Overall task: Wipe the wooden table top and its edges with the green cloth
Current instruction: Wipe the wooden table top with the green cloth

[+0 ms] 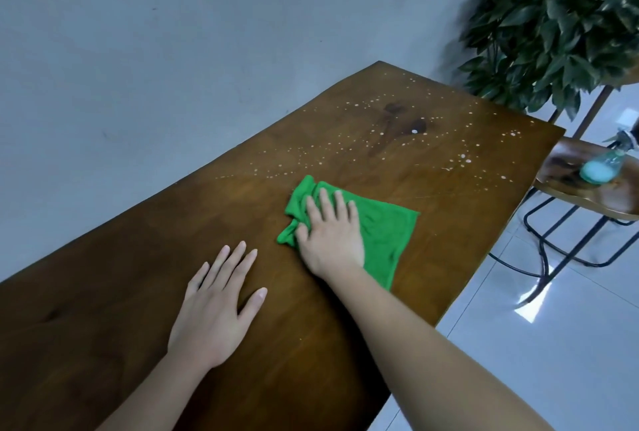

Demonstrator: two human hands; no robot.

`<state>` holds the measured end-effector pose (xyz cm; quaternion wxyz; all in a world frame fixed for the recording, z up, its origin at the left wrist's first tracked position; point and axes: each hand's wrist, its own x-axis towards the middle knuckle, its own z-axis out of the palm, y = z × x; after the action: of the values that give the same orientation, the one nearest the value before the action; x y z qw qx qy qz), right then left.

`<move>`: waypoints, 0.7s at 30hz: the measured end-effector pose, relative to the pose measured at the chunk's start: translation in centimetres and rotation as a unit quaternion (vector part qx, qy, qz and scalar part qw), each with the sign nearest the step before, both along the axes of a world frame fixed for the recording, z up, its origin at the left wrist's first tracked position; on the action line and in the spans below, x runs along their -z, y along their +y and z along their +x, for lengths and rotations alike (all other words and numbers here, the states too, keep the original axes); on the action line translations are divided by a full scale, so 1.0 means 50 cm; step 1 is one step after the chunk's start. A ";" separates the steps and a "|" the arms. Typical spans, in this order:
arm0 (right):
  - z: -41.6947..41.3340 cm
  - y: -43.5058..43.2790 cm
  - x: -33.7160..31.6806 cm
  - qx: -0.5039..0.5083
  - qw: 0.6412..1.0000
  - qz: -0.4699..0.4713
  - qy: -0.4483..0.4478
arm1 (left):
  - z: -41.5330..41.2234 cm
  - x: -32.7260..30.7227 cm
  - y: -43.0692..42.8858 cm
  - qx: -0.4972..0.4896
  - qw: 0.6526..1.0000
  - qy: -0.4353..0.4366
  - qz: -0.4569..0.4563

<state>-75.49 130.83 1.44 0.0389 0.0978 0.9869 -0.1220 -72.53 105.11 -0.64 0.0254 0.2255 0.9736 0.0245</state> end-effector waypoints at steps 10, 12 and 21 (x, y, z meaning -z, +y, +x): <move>-0.047 0.013 0.013 -0.206 0.978 -0.010 0.016 | -0.005 -0.005 0.005 -0.013 1.000 -0.002 -0.002; -0.067 0.074 0.009 -0.186 0.982 -0.003 0.017 | -0.006 -0.004 0.004 -0.011 1.000 0.000 0.005; -0.109 0.440 0.001 0.044 0.999 0.000 0.030 | -0.026 0.004 0.000 -0.014 1.000 0.012 0.022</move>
<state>-80.95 152.83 1.37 0.0041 0.1376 0.9823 -0.1267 -73.84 105.09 -0.84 0.0083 0.2124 0.9762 0.0436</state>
